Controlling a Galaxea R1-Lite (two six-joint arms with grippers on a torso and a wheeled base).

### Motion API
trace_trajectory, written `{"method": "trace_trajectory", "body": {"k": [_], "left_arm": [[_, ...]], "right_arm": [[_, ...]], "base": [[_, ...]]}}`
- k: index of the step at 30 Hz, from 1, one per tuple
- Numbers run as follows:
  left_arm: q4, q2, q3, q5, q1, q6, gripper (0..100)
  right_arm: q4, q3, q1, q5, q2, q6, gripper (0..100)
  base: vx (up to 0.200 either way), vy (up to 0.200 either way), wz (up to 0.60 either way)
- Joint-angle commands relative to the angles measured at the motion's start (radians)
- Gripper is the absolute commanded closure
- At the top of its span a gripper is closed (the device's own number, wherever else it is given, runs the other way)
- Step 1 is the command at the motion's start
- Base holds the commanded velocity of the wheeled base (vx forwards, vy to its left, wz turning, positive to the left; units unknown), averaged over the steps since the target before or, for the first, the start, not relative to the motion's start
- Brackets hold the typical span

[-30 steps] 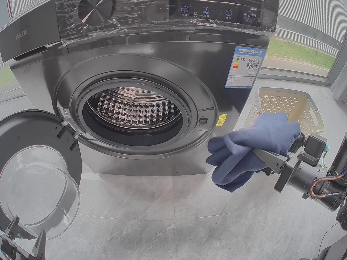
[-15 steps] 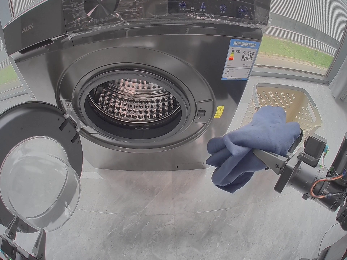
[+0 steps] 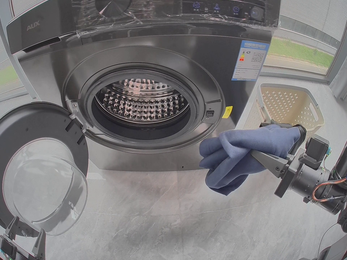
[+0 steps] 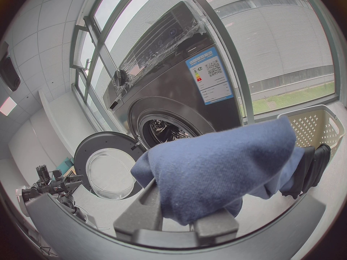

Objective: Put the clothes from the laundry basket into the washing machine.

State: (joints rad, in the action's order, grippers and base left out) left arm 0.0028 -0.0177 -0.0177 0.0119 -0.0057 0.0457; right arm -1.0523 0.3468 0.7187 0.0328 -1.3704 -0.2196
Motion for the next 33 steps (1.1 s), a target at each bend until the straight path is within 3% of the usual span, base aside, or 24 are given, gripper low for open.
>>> {"method": "trace_trajectory", "body": {"k": [1,12,17,23,28,33], "left_arm": [[0.000,0.008,0.015,0.000,0.000,0.000,0],[0.000,0.008,0.013,0.000,0.000,0.000,0],[0.000,0.007,0.015,0.000,0.000,0.002,0],[0.000,0.008,0.013,0.000,0.000,0.002,0],[0.000,0.008,0.015,0.000,0.000,0.000,0],[0.000,0.008,0.013,0.000,0.000,0.000,0]], "right_arm": [[0.002,-0.002,-0.004,0.003,-0.002,0.000,100],[-0.003,0.004,-0.062,0.006,-0.012,-0.003,100],[-0.003,0.021,-0.104,-0.004,-0.006,-0.049,100],[-0.003,-0.006,-0.093,-0.010,-0.002,-0.061,100],[0.000,-0.006,-0.093,-0.011,-0.001,-0.119,100],[0.009,-0.011,-0.091,-0.010,-0.007,-0.124,100]], "base": [[0.000,0.000,0.00],[0.000,0.000,0.00],[0.000,0.000,0.00],[0.000,0.000,0.00],[0.000,0.000,0.00],[0.000,0.000,0.00]]}}
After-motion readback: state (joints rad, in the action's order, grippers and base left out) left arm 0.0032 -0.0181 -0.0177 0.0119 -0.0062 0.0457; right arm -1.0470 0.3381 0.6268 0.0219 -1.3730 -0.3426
